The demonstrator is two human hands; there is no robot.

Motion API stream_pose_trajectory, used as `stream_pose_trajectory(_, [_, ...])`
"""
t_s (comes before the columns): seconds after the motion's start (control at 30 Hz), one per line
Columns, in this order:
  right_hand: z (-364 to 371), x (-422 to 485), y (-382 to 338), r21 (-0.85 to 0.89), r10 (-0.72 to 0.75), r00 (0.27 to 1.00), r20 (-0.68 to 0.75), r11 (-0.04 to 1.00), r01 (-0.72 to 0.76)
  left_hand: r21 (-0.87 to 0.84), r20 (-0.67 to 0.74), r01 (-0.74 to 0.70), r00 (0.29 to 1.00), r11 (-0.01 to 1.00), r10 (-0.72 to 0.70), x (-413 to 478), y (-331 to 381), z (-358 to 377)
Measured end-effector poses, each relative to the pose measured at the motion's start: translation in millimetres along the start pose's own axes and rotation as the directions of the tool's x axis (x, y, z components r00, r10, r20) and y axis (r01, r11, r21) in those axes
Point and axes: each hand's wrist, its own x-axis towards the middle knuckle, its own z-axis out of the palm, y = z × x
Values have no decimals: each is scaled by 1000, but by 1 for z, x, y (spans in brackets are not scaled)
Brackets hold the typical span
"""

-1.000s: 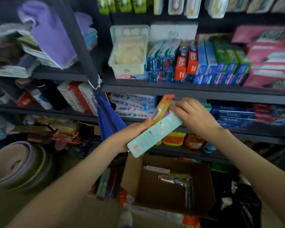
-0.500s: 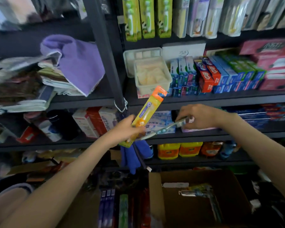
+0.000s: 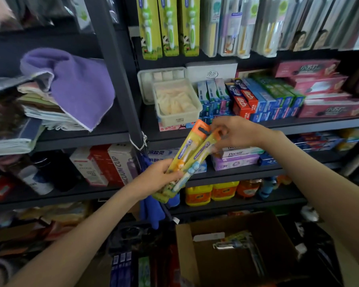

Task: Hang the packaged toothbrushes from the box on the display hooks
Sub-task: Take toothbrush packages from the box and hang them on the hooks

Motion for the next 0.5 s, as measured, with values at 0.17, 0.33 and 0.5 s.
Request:
stream_pose_trajectory(0.17, [18,9,-18,446,193,926,-324,895,-30,-154,-258,-82,965,985,40,8,19,2])
stream_pose_trajectory(0.33, [25,27,-54,803,229,957,-175,596,4,-177,-422,-217,898,960,125,21,54,-6])
stream_pose_trajectory(0.5, [-12,55,-77,833,183,935,-303,528,167,-129,-518,-295,834,947,189,31,89,-30])
